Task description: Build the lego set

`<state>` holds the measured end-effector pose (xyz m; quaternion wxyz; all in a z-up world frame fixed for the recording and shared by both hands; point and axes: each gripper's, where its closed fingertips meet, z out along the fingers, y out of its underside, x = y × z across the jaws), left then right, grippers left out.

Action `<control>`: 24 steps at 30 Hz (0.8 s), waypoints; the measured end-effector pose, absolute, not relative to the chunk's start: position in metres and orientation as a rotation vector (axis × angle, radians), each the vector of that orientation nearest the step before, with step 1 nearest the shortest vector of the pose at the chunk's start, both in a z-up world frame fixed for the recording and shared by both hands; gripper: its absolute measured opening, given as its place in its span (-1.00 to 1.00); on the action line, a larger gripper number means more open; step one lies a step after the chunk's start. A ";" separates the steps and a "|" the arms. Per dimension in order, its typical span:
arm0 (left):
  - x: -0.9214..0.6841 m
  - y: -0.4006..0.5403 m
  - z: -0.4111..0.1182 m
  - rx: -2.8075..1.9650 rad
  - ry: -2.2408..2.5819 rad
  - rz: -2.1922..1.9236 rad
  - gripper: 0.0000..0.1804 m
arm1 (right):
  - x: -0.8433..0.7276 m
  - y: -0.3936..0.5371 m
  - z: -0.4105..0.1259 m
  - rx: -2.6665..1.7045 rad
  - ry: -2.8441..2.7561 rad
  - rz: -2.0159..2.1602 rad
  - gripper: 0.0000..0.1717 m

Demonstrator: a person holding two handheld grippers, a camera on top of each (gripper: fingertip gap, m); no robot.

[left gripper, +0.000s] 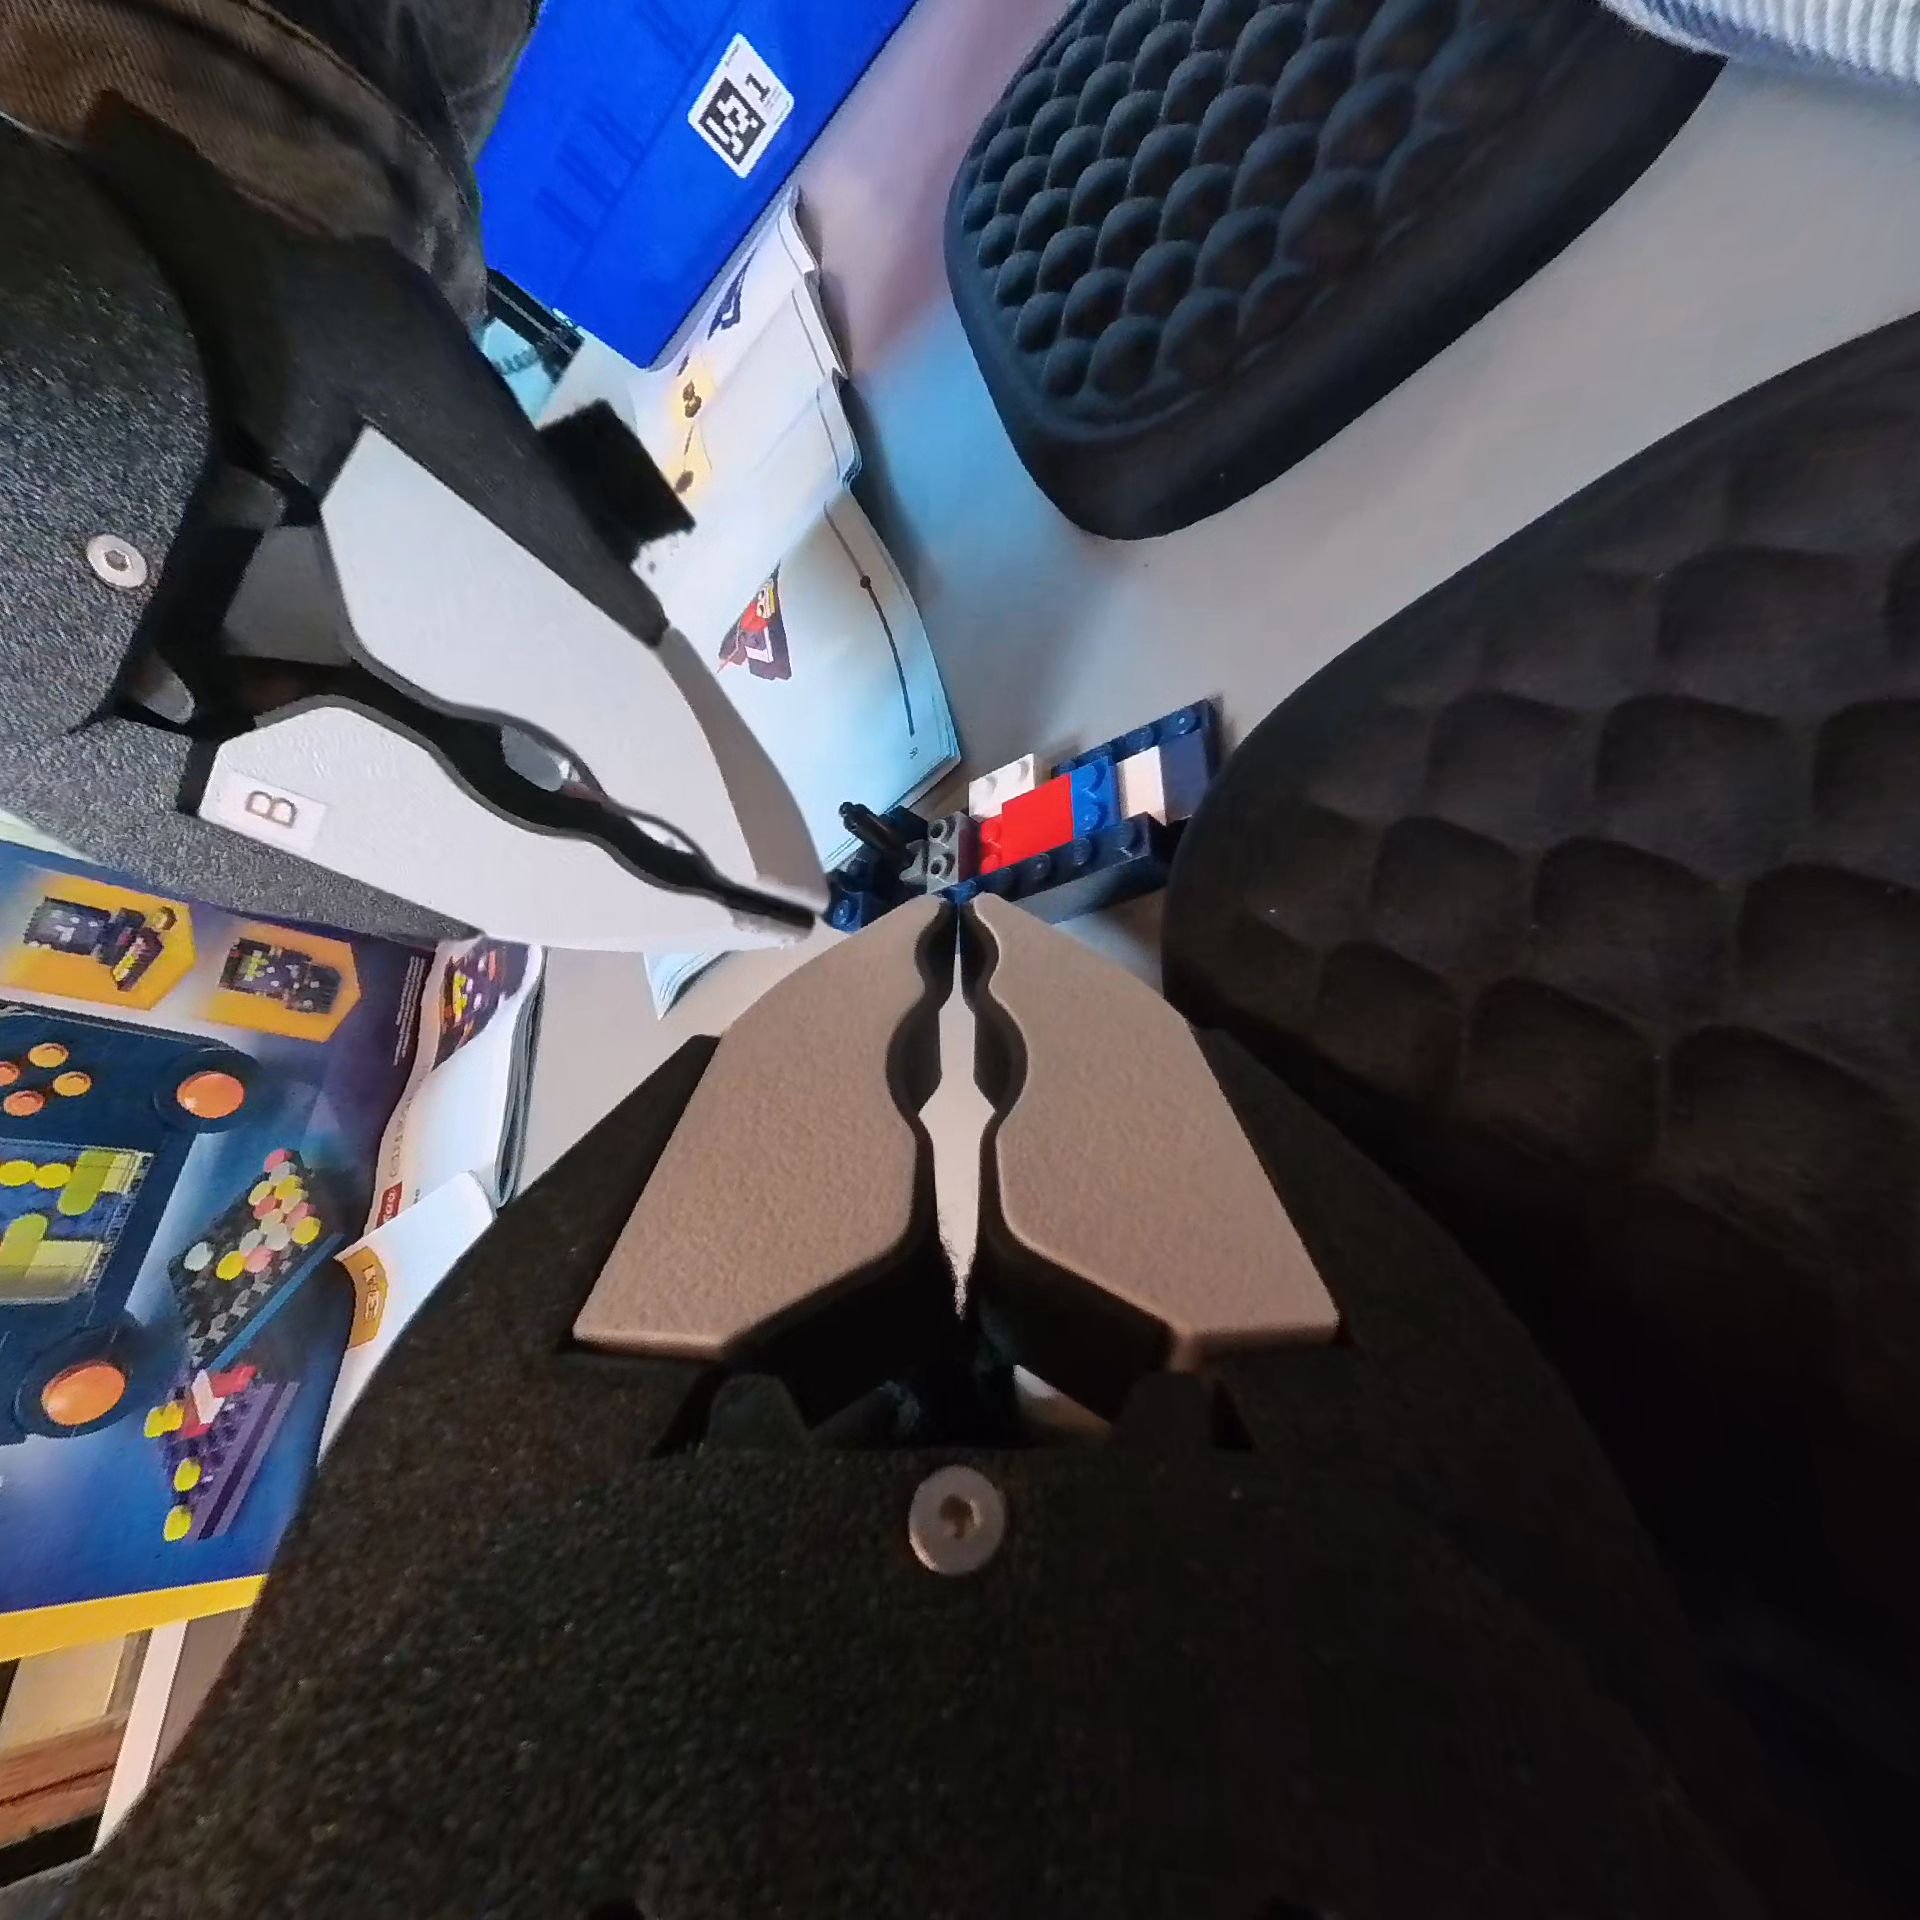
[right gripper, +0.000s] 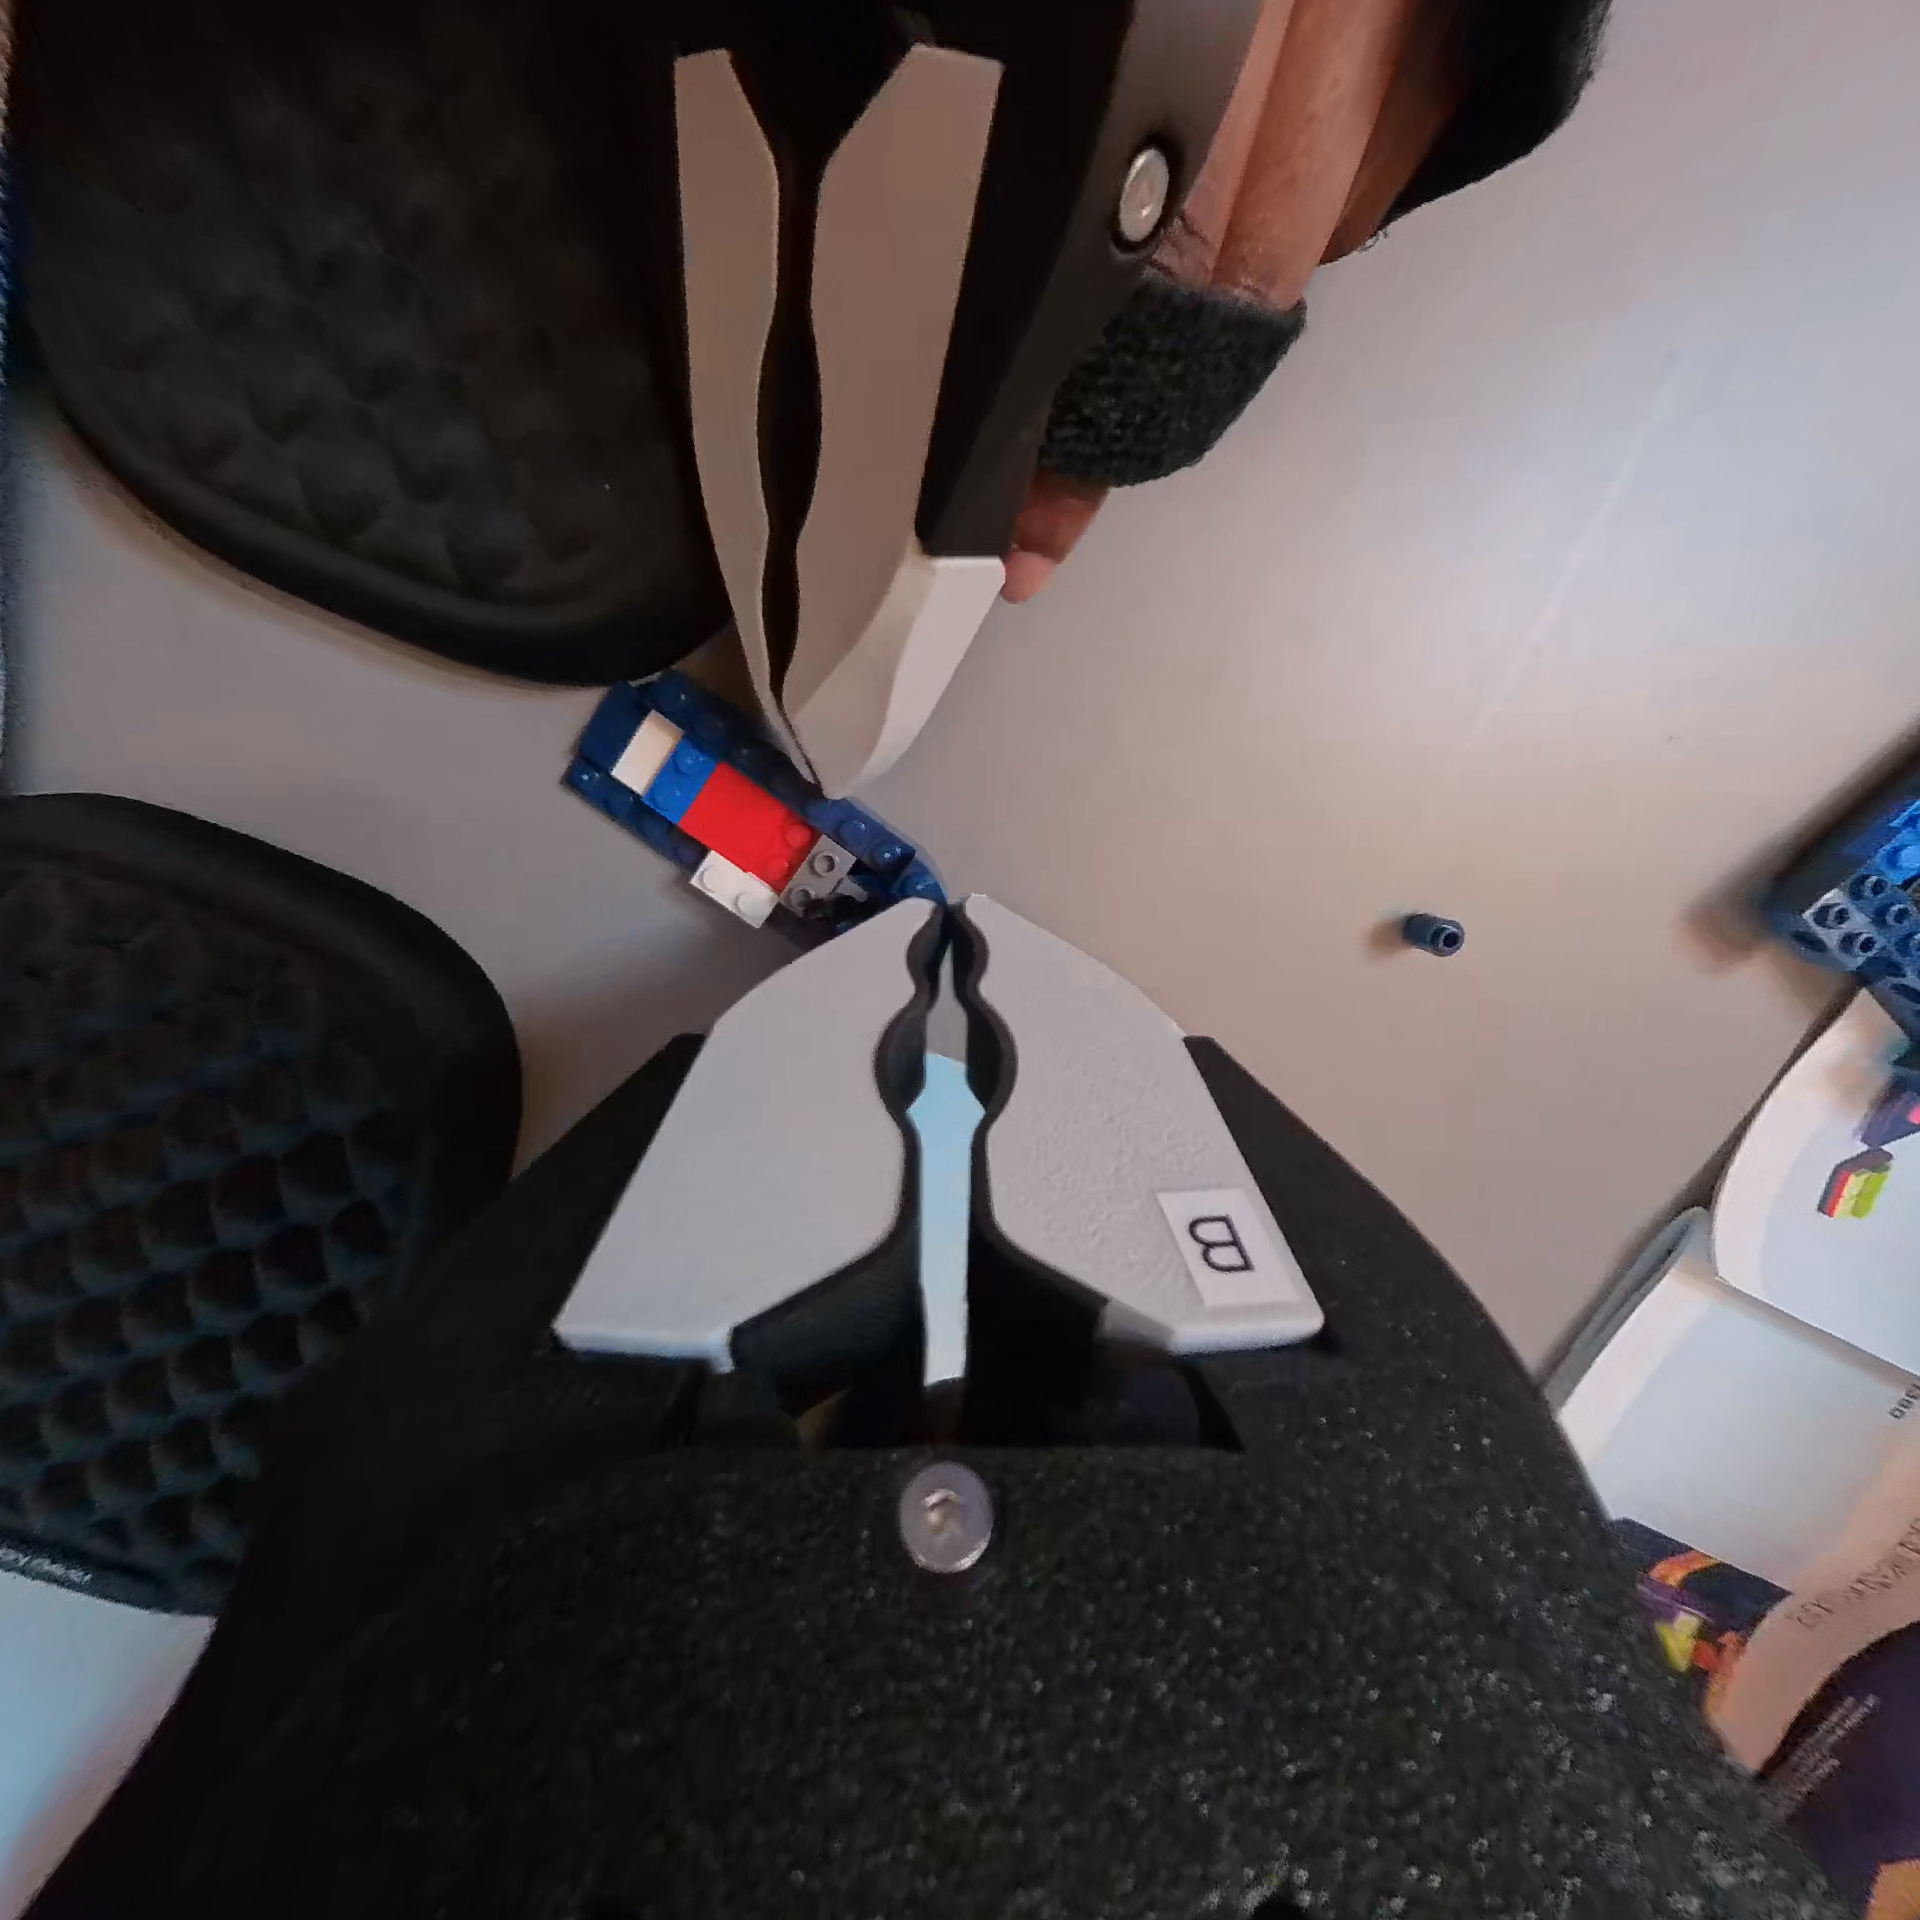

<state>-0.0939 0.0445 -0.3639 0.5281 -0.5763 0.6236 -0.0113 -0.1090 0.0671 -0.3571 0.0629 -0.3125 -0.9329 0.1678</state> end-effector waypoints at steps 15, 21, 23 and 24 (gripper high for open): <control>-0.094 0.045 -0.356 -1.338 1.449 -0.032 -1.00 | -0.103 0.064 -0.359 -0.900 -2.886 0.476 -0.90; -0.088 0.034 -0.339 -1.307 1.415 -0.296 -1.00 | -0.103 0.066 -0.362 -0.881 -2.902 0.485 -0.87; -0.085 0.032 -0.351 -1.320 1.496 -0.263 -1.00 | -0.103 0.066 -0.363 -0.869 -2.901 0.483 -0.88; -0.083 0.033 -0.357 -1.334 1.534 -0.229 -1.00 | -0.103 0.066 -0.364 -0.864 -2.899 0.483 -0.90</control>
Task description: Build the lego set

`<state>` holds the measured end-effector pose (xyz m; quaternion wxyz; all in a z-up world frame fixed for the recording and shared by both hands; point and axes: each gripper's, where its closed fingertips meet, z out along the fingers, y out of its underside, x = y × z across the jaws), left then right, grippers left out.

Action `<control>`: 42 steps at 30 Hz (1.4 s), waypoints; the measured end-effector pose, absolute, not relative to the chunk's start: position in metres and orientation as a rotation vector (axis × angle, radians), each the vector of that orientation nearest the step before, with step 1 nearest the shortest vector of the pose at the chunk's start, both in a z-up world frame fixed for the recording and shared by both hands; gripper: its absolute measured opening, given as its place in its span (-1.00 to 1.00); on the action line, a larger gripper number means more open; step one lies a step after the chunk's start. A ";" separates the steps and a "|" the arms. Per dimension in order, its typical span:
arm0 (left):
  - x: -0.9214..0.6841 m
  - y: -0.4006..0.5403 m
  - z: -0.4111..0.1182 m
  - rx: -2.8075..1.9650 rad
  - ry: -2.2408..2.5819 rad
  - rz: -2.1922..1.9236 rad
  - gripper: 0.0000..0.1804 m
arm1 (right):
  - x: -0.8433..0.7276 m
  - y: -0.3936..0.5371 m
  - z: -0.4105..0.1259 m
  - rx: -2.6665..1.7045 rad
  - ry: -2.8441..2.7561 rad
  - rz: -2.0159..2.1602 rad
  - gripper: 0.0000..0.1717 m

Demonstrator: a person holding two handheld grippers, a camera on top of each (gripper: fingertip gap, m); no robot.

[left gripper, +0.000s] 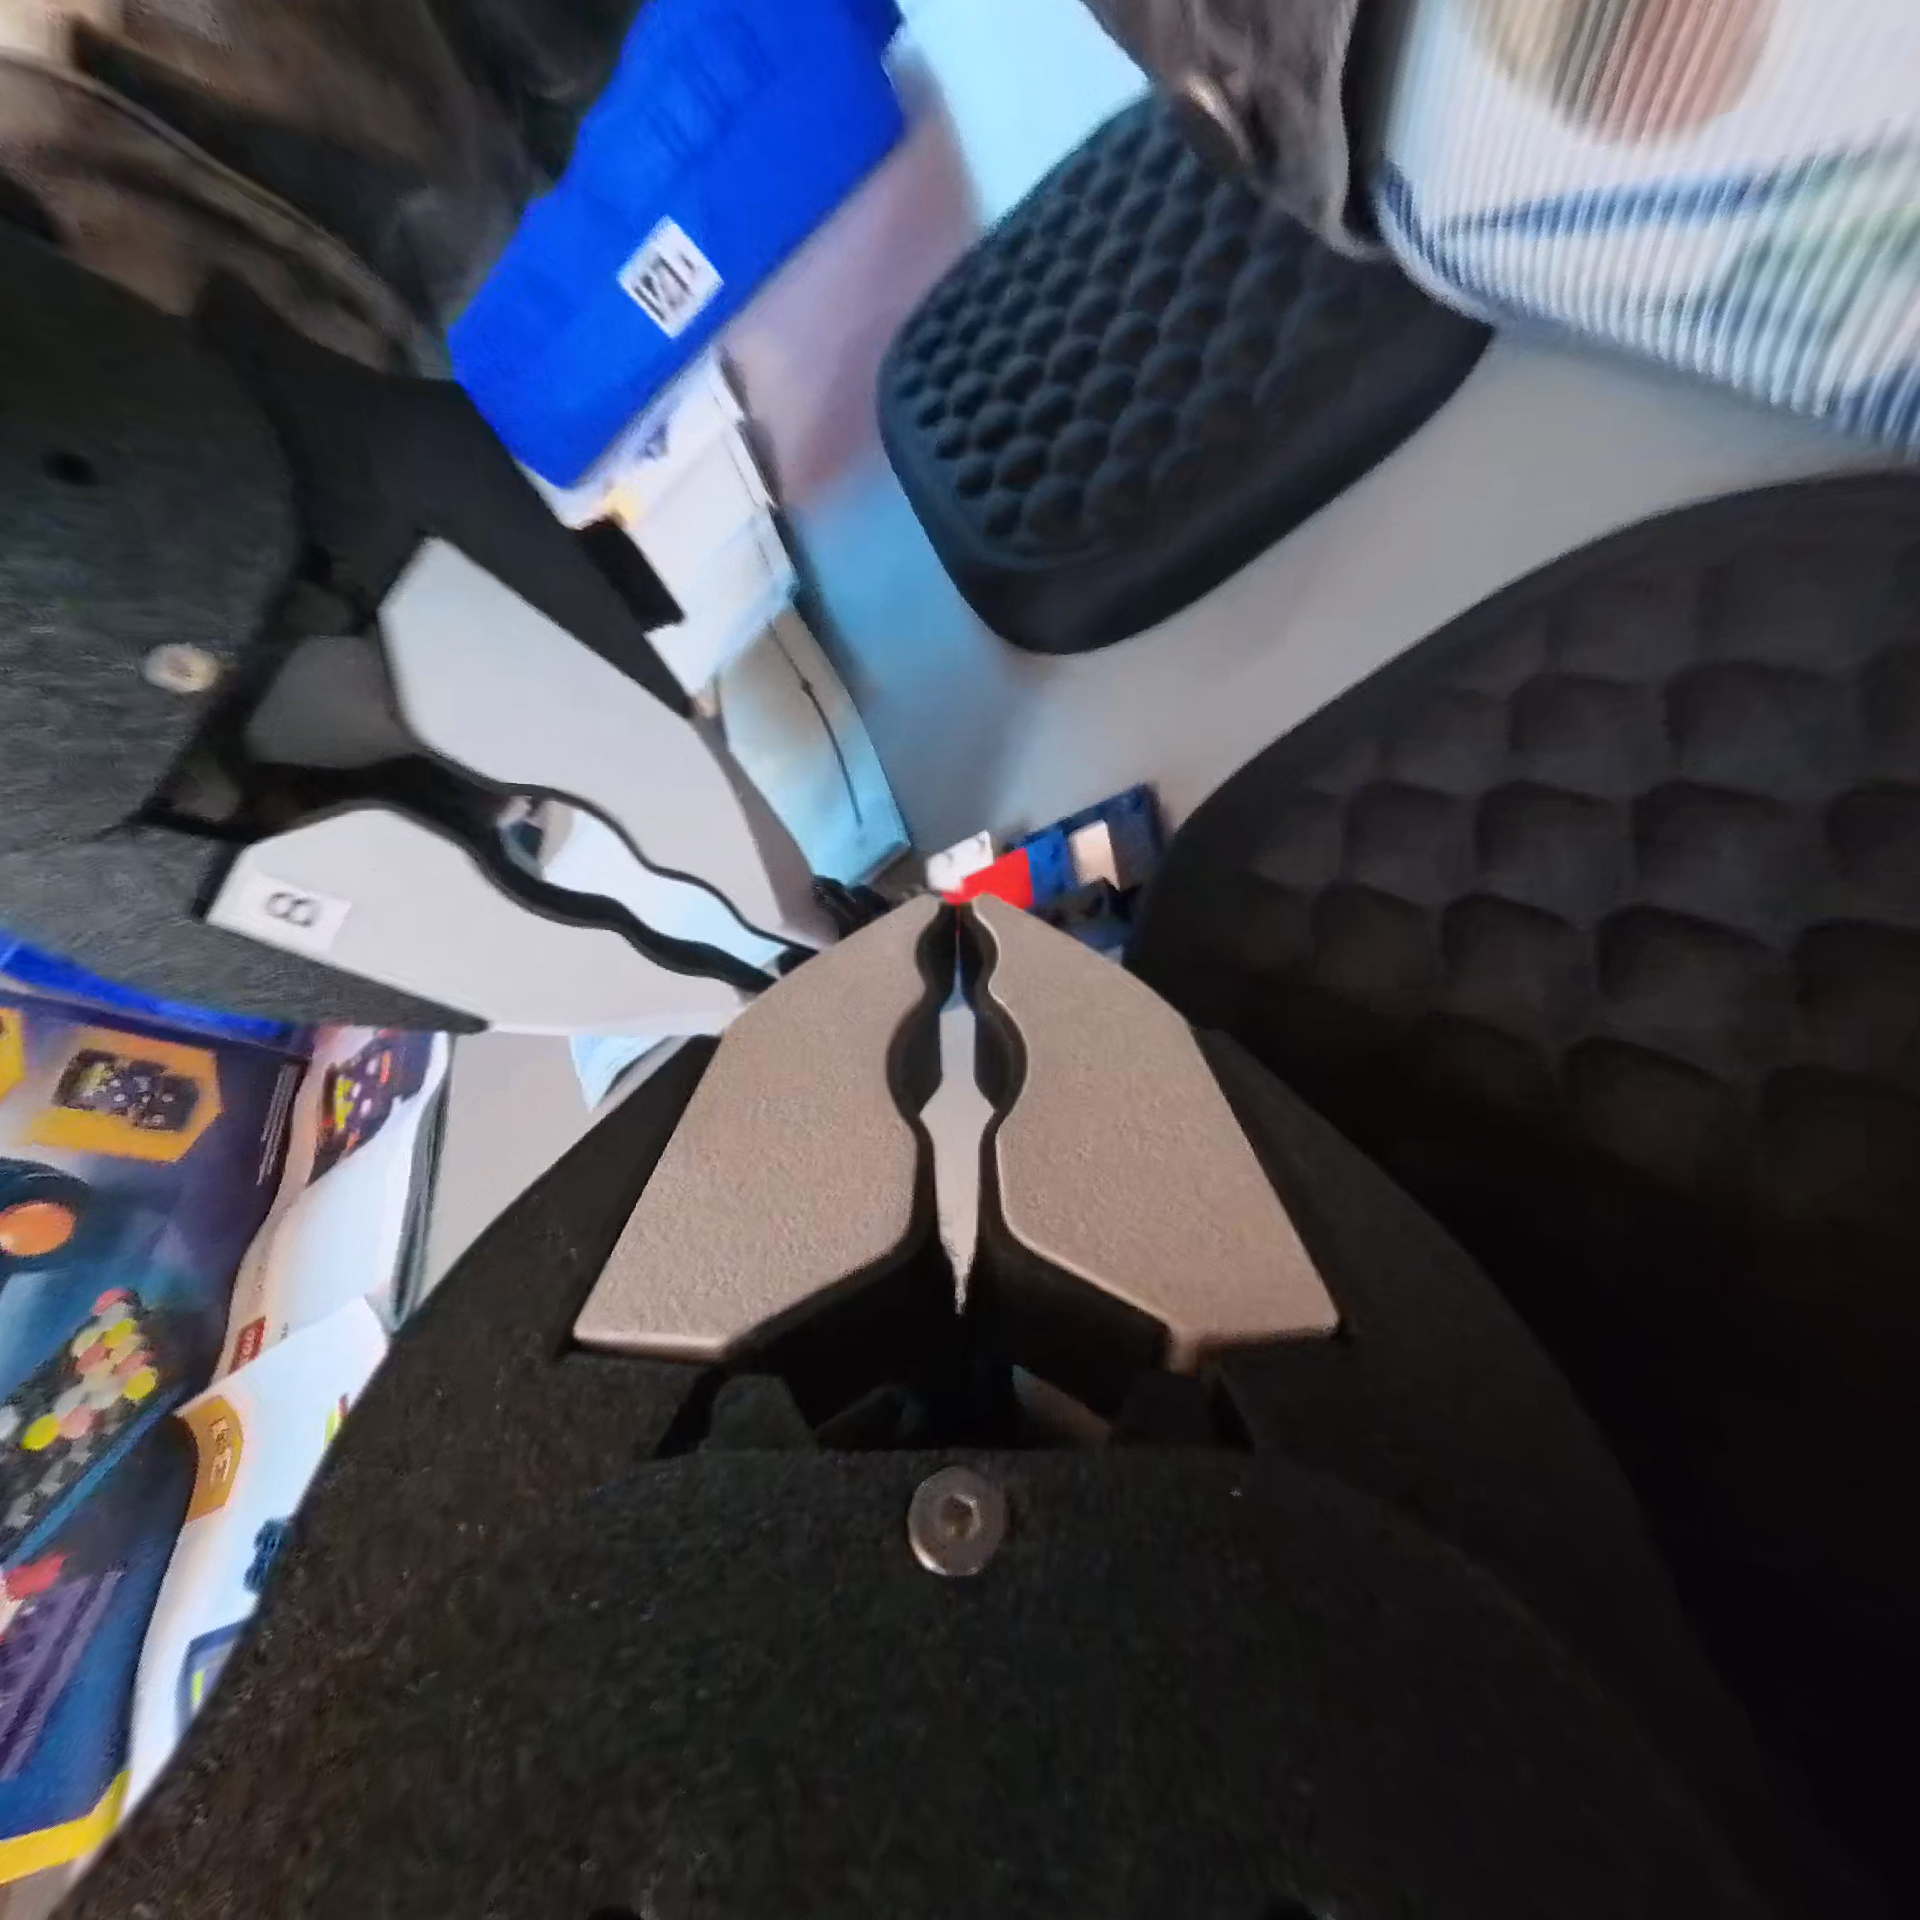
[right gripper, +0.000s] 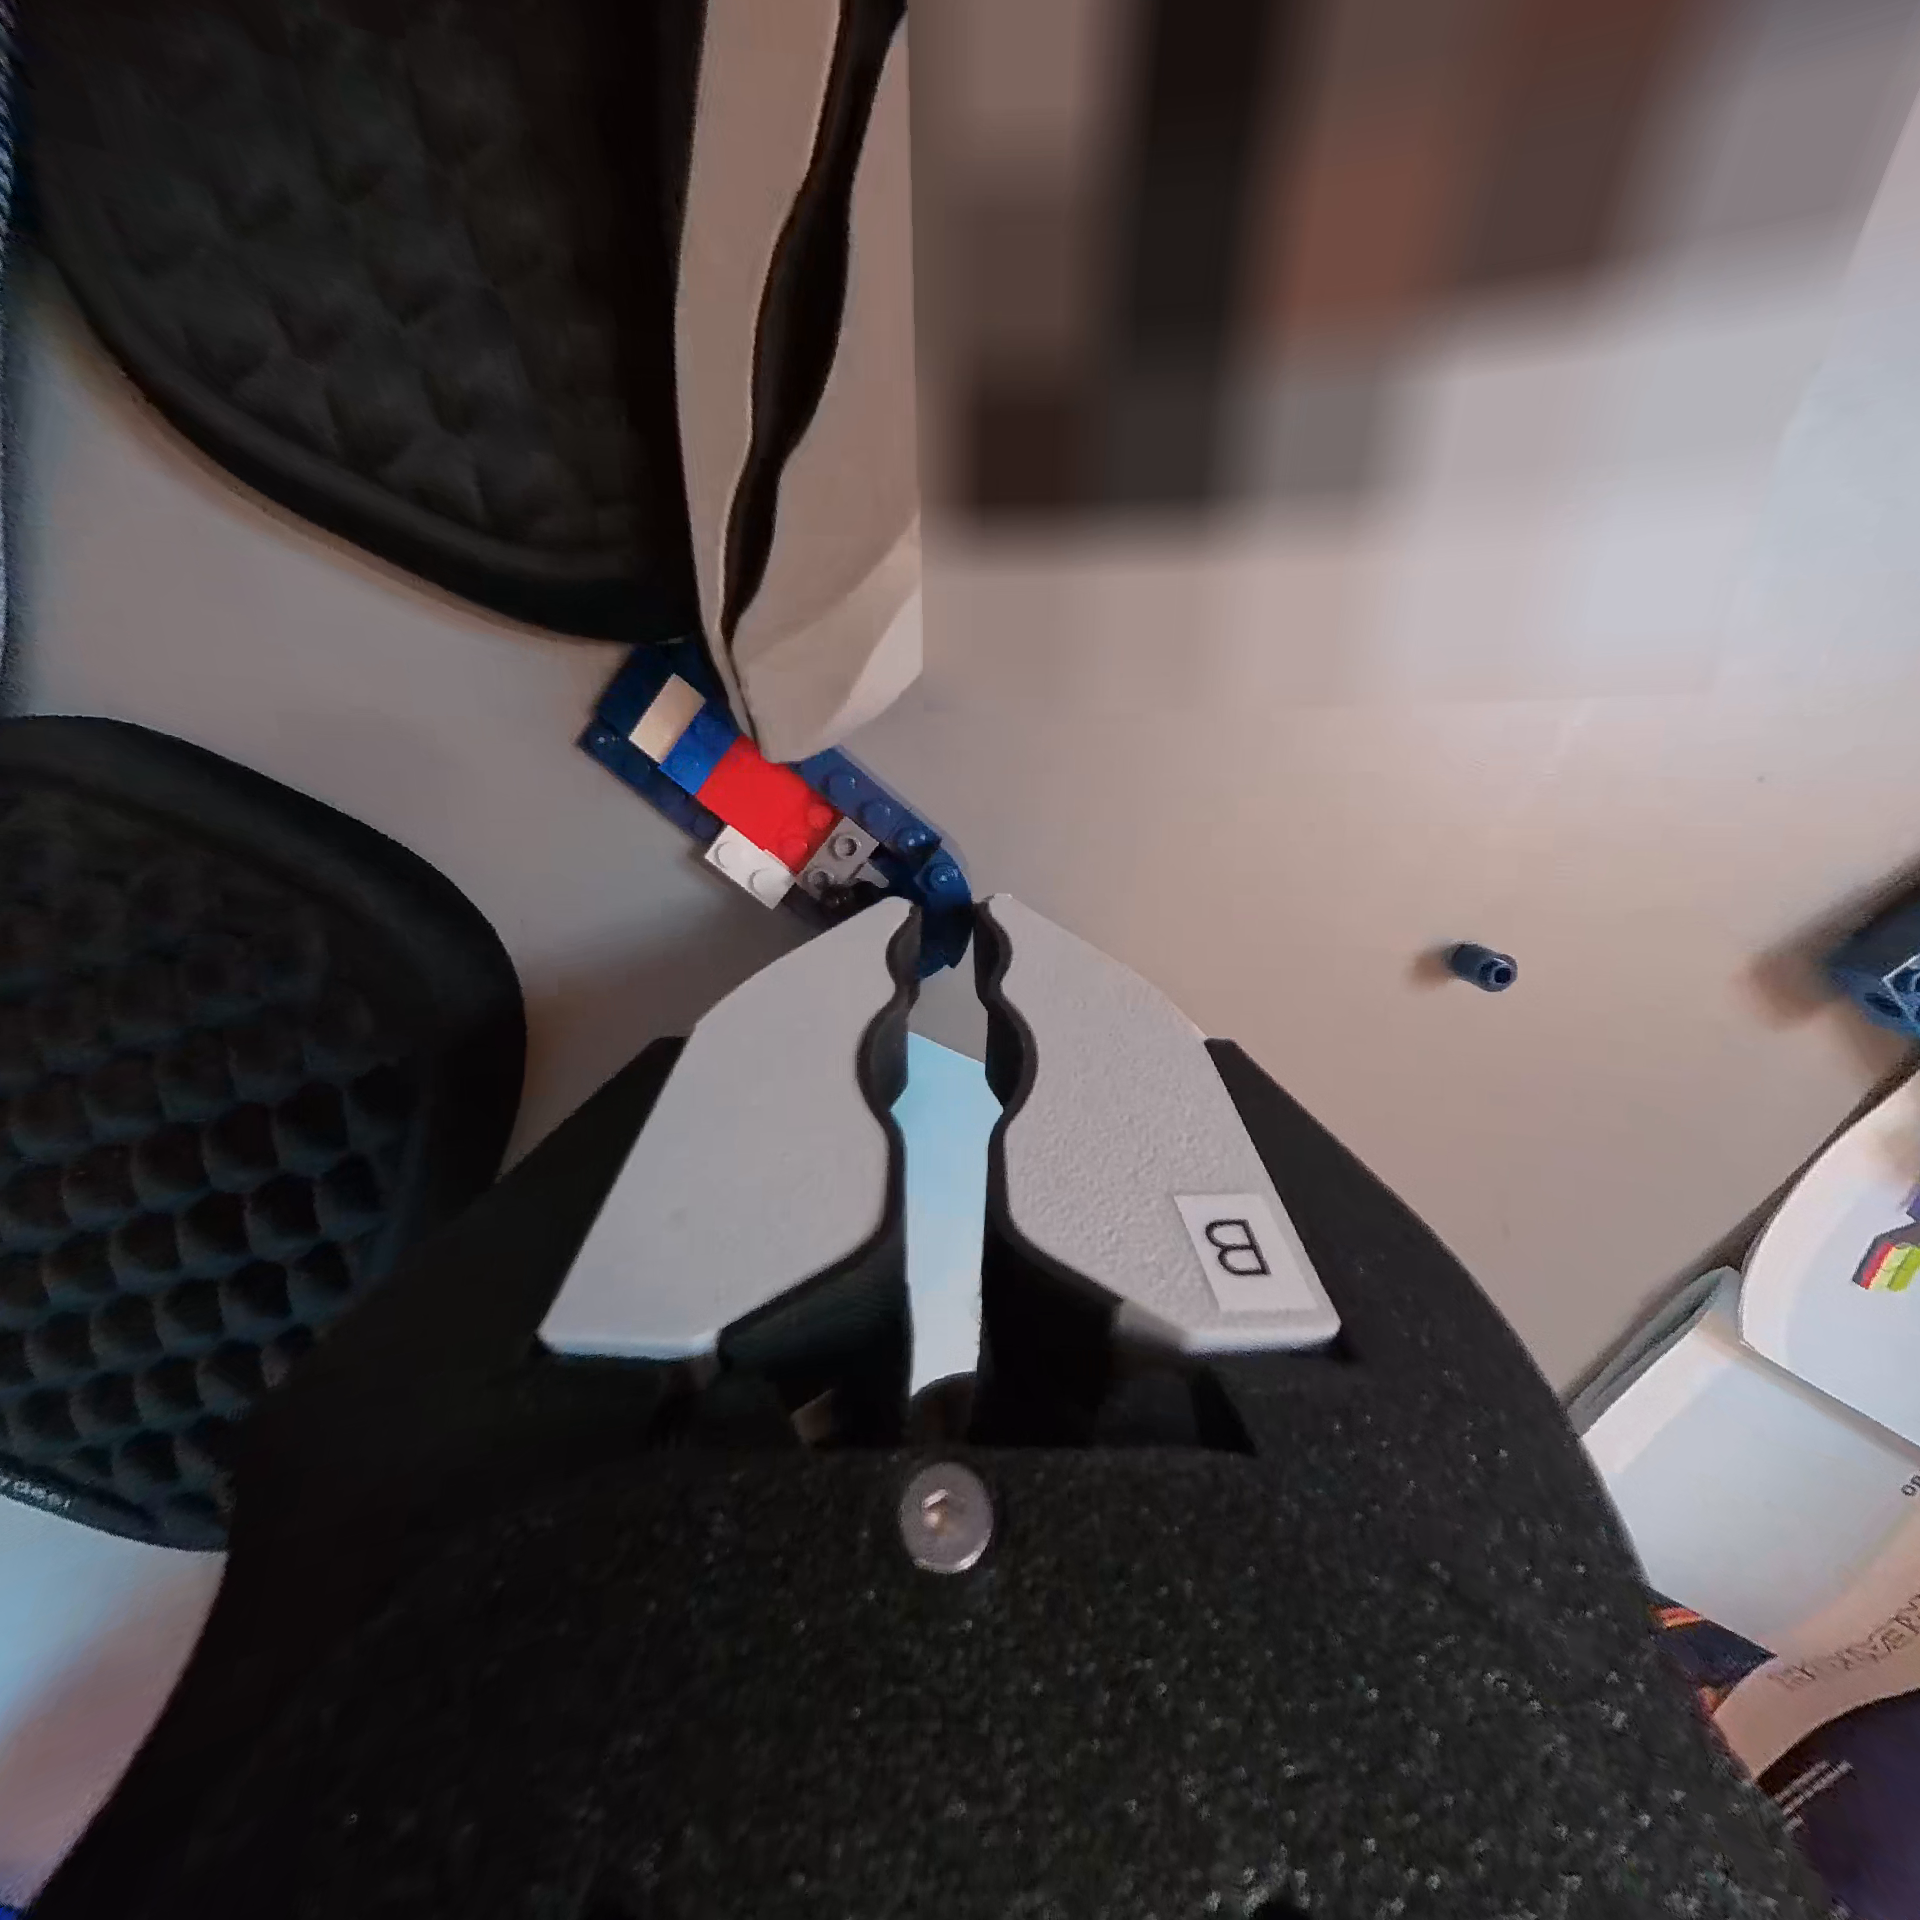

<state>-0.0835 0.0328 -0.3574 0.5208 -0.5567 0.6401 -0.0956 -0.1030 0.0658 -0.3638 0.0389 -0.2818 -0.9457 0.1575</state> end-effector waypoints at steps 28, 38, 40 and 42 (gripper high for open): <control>-0.083 0.036 -0.364 -1.392 1.546 -0.190 -1.00 | -0.107 0.079 -0.341 -1.064 -2.704 0.576 -0.66; -0.086 0.040 -0.358 -1.385 1.475 -0.147 -0.98 | -0.060 0.110 -0.329 -1.524 -2.035 0.802 -0.74; -0.087 0.043 -0.355 -1.390 1.440 -0.139 -0.96 | -0.048 0.122 -0.336 -1.602 -1.904 0.793 -0.72; -0.089 0.047 -0.349 -1.394 1.389 -0.141 -0.94 | -0.036 0.139 -0.338 -1.653 -1.777 0.765 -0.69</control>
